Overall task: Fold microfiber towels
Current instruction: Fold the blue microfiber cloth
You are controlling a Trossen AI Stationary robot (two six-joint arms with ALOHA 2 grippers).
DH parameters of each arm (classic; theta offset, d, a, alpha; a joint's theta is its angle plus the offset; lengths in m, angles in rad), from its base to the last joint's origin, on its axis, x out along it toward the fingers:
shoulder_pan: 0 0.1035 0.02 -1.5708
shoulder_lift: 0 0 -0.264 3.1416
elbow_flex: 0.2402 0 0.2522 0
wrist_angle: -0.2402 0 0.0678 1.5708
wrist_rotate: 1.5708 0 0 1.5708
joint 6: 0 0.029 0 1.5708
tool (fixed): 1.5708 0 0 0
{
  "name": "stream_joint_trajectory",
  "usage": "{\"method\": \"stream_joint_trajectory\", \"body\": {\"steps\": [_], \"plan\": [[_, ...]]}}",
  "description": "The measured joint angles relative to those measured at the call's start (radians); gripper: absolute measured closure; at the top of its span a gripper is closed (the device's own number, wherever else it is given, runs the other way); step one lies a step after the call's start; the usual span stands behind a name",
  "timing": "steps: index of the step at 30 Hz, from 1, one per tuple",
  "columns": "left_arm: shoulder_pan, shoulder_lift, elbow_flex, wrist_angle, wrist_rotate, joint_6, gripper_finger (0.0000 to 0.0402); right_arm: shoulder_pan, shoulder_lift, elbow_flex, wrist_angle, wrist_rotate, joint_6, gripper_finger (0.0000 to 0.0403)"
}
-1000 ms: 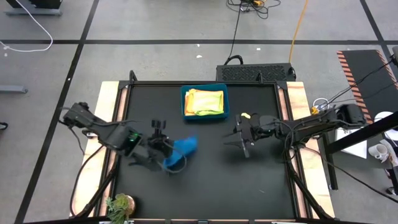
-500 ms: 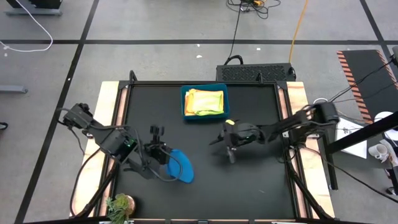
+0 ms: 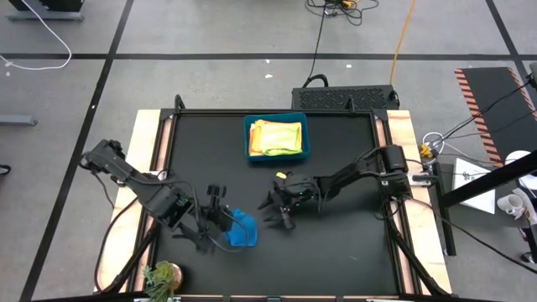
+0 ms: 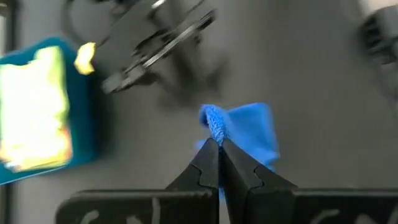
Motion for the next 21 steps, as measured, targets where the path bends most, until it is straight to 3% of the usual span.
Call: {"method": "stream_joint_trajectory", "body": {"steps": [6, 14, 17, 21], "plan": [[-0.045, 0.000, -0.140, 0.177, 0.151, -0.066, 0.0398, 0.000, 0.057, 0.043, -0.012, 0.001, -0.002, 0.0192], [-0.117, 0.000, -0.344, 0.180, 0.231, -0.350, 0.0398, 0.000, 0.056, 0.043, -0.039, 0.001, -0.030, 0.0192], [-0.124, 0.000, -0.385, 0.180, 0.224, -0.396, 0.0395, 0.000, 0.056, 0.043, -0.038, 0.001, -0.033, 0.0192], [-0.108, 0.000, -0.396, 0.181, 0.057, -0.327, 0.0398, 0.000, 0.056, 0.043, -0.034, 0.002, -0.038, 0.0192]]}}
